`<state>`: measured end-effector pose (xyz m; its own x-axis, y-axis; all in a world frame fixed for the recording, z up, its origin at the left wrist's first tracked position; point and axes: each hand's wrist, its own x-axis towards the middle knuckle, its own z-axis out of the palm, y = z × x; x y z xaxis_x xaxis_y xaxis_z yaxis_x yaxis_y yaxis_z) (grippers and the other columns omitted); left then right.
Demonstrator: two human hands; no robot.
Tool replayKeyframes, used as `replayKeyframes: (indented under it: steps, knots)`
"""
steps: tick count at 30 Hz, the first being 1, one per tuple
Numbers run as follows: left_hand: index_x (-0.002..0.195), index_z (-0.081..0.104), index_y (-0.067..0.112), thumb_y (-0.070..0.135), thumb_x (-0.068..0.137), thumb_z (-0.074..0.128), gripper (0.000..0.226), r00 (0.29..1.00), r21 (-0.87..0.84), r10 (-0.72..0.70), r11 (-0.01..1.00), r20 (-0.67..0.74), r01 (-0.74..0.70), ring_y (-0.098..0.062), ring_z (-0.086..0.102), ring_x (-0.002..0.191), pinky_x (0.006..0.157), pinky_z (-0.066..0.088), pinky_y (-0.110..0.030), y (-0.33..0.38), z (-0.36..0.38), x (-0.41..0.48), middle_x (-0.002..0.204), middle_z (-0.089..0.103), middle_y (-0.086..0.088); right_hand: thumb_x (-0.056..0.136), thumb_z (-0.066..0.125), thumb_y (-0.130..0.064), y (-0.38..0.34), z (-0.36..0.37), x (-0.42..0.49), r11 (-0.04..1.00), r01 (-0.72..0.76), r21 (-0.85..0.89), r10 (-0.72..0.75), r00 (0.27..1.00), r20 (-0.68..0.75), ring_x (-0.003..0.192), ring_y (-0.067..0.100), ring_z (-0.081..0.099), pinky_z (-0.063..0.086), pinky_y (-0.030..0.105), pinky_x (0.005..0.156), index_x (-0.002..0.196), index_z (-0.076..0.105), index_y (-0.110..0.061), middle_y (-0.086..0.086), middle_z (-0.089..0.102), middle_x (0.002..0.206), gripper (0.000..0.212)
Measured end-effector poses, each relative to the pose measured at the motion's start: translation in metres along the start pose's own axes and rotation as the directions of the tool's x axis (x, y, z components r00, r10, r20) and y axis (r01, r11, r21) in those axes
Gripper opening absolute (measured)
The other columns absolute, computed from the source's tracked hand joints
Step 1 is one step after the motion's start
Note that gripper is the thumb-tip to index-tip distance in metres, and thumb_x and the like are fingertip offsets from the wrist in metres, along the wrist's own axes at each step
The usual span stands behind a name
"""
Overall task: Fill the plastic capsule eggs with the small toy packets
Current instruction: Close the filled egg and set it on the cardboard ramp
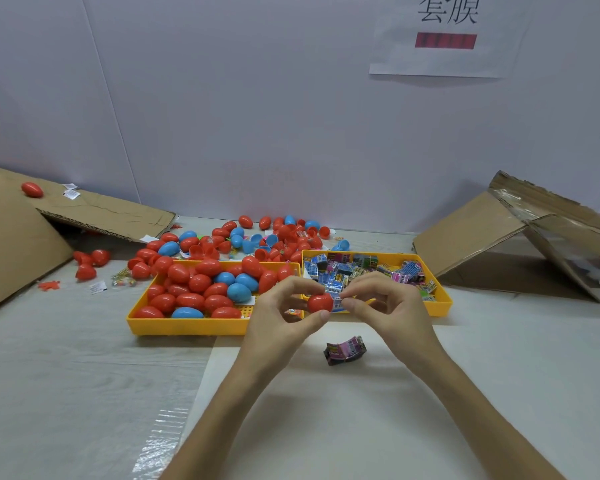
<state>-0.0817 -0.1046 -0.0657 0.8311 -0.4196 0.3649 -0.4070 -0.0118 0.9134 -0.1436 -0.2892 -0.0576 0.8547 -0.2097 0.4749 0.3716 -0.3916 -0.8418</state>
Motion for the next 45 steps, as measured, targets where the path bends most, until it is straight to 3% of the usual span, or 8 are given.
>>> replayKeyframes:
  steps: [13, 20, 33, 42, 45]
  knots:
    - [0.097, 0.072, 0.035, 0.016, 0.082, 0.083, 0.026, 1.0, 0.048, 0.015, 0.999, 0.023, -0.016, -0.003, 0.067, 0.094, 0.076, 0.058, -0.028, -0.0001, 0.0015, -0.0008, 0.098, 0.072, 0.021, 0.082, 0.079, -0.008, 0.0006, 0.0019, -0.0008, 1.0, 0.019, -0.011, -0.019, 1.0, 0.01, 0.088, 0.021, 0.068, 0.057, 0.049, 0.072, 0.086, 0.079, -0.024, -0.005, 0.07, 0.093, 0.016]
    - [0.096, 0.07, 0.041, 0.019, 0.082, 0.083, 0.029, 0.999, 0.072, 0.036, 0.997, 0.025, -0.038, 0.002, 0.065, 0.095, 0.077, 0.055, -0.016, -0.0003, 0.0012, -0.0007, 0.1, 0.069, 0.027, 0.083, 0.078, -0.007, 0.0009, 0.0019, -0.0008, 1.0, 0.011, -0.016, -0.01, 1.0, 0.013, 0.09, 0.018, 0.069, 0.059, 0.039, 0.072, 0.087, 0.079, -0.02, -0.008, 0.07, 0.093, 0.014]
    - [0.095, 0.071, 0.042, 0.021, 0.081, 0.084, 0.028, 0.999, 0.057, 0.032, 0.998, 0.026, -0.033, -0.002, 0.066, 0.093, 0.077, 0.057, -0.022, -0.0016, 0.0014, -0.0005, 0.098, 0.071, 0.023, 0.083, 0.078, -0.009, 0.0007, 0.0026, -0.0007, 0.999, 0.006, 0.044, -0.006, 1.0, 0.002, 0.086, 0.017, 0.069, 0.057, 0.027, 0.073, 0.086, 0.078, -0.02, -0.004, 0.071, 0.092, 0.012]
    - [0.096, 0.071, 0.042, 0.02, 0.081, 0.083, 0.029, 0.999, 0.067, 0.039, 0.997, 0.028, -0.041, -0.003, 0.066, 0.091, 0.075, 0.057, -0.027, -0.0008, 0.0018, -0.0007, 0.098, 0.071, 0.023, 0.078, 0.077, -0.023, 0.0023, 0.0022, -0.001, 0.998, 0.015, 0.066, -0.016, 1.0, 0.01, 0.086, 0.02, 0.071, 0.059, 0.031, 0.074, 0.088, 0.079, -0.02, -0.002, 0.07, 0.094, 0.011]
    - [0.096, 0.07, 0.042, 0.021, 0.082, 0.083, 0.028, 0.999, 0.083, 0.035, 0.996, 0.028, -0.037, -0.003, 0.065, 0.094, 0.076, 0.057, -0.027, -0.001, 0.0019, -0.0004, 0.099, 0.07, 0.025, 0.08, 0.078, -0.02, 0.0035, 0.0023, -0.0009, 0.999, 0.015, 0.035, -0.016, 1.0, 0.019, 0.086, 0.021, 0.071, 0.06, 0.037, 0.074, 0.089, 0.079, -0.019, -0.003, 0.071, 0.095, 0.009]
